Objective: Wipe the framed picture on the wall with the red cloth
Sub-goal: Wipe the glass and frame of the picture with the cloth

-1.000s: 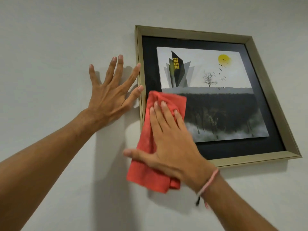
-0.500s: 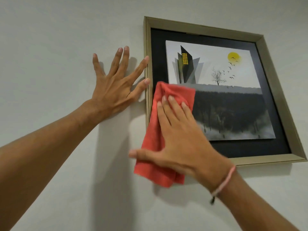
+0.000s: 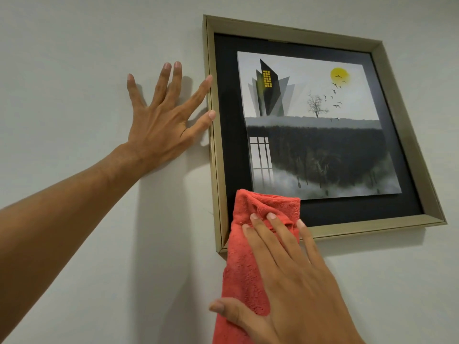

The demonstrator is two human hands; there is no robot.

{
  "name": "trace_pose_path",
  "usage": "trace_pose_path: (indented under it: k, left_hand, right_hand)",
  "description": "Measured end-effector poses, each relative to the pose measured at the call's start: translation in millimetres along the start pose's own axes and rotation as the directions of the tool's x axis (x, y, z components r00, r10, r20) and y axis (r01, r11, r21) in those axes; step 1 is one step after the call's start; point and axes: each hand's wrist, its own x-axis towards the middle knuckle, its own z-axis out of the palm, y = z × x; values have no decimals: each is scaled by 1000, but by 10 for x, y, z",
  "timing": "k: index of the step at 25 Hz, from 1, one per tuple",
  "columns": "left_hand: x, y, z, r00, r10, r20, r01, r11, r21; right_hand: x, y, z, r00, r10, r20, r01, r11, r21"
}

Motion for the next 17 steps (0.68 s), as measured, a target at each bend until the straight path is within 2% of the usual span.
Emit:
trace_pose_path:
  k: [7, 10, 13, 17]
  left_hand:
    - [25, -33, 60, 999, 5, -41, -5, 1000, 3]
    - [23, -33, 73, 998, 5, -55, -4, 1000, 14]
    - [9, -25, 83, 998, 7, -66, -6, 1000, 15]
    - [9, -17, 72, 998, 12, -64, -12, 1000, 10]
  right_hand:
    - [-101, 684, -88, 964, 257, 70, -254, 966, -57]
    - [-82, 753, -144, 944, 328, 30, -329, 943, 46]
    - [-54, 566, -151, 945, 327, 17, -326, 934, 147]
    - [12, 50, -152, 983, 177, 54, -185, 953, 241]
